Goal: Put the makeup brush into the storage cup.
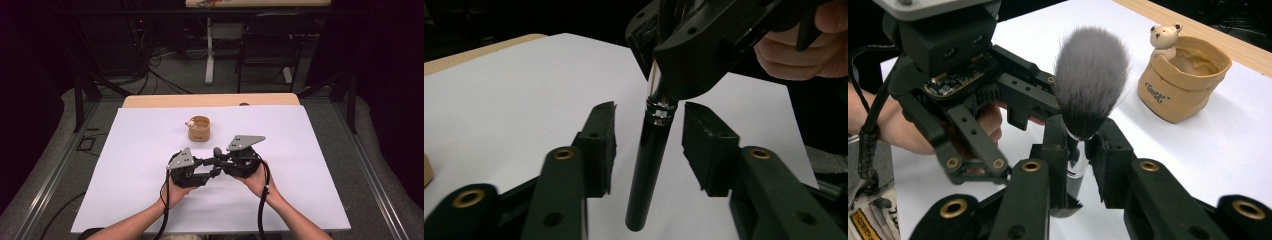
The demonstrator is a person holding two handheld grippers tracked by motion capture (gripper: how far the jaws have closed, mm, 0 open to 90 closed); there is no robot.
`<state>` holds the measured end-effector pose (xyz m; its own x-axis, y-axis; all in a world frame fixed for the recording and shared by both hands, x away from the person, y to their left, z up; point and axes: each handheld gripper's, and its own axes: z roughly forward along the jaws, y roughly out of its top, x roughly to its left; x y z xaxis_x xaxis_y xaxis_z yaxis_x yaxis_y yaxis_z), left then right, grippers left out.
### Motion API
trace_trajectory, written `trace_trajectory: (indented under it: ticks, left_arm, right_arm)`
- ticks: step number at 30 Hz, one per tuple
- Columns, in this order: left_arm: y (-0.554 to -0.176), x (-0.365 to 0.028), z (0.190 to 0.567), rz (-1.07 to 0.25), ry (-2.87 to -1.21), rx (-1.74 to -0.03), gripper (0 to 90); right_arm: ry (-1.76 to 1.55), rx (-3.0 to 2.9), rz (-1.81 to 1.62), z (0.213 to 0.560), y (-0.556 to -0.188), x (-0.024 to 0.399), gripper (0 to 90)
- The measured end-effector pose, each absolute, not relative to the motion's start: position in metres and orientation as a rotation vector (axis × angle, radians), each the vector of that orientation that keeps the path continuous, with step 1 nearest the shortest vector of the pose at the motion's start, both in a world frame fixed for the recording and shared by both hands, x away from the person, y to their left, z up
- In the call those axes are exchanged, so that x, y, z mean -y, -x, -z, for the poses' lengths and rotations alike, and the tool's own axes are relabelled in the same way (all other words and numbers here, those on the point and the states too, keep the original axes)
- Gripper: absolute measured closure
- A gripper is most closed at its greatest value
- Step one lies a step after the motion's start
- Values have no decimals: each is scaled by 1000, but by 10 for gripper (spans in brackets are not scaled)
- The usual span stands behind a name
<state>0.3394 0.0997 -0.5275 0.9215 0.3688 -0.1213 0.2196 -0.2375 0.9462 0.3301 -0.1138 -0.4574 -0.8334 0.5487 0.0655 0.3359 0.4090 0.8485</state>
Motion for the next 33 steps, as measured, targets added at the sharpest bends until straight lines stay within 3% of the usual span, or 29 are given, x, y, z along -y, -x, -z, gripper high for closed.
trace_trajectory:
  ticks: [8,14,24,29,33]
  left_arm:
    - [-340,-100,529,-127,-1820,-435,741]
    - [-339,-99,529,-130,-1831,-409,786]
    - [-342,-104,529,-145,-1839,-421,788]
    - [-342,-107,527,-163,-1842,-427,788]
    - [-342,-108,526,-180,-1844,-425,788]
  right_arm:
    - [-772,-2445,-1390,458,-330,113,773]
    - [-769,-2456,-1395,459,-332,113,758]
    - [-810,-2398,-1410,459,-332,129,261]
    - [-831,-2382,-1383,463,-328,143,156]
    - [-827,-2366,-1376,467,-328,156,123]
